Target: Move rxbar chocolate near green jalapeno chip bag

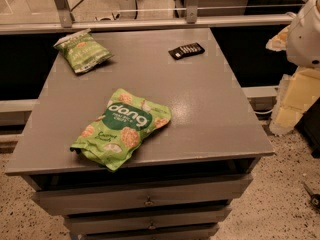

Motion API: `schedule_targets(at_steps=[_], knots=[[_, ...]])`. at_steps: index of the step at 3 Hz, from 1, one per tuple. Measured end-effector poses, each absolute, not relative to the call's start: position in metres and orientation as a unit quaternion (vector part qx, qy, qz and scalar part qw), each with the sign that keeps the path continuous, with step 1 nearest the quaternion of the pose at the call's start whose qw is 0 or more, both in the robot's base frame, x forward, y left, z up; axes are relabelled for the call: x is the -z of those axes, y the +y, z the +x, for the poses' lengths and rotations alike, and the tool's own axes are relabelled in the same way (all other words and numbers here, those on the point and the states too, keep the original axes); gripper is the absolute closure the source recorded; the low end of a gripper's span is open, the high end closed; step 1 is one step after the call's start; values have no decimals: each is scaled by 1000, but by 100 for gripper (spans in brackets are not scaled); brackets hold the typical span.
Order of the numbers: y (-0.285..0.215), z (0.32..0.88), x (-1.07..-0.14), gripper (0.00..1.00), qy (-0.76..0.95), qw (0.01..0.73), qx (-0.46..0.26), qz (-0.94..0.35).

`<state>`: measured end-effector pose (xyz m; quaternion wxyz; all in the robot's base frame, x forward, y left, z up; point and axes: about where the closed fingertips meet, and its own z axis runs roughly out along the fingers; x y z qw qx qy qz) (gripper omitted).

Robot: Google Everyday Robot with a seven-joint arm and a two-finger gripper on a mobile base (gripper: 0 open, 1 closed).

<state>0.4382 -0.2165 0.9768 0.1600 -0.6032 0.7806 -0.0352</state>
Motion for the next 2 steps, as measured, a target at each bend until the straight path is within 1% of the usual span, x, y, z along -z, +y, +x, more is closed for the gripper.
schedule_targets(at_steps=[1,2], knots=[[-216,438,-977,0,781,160,35,-603],[-207,477,-972,0,767,202,35,-608]])
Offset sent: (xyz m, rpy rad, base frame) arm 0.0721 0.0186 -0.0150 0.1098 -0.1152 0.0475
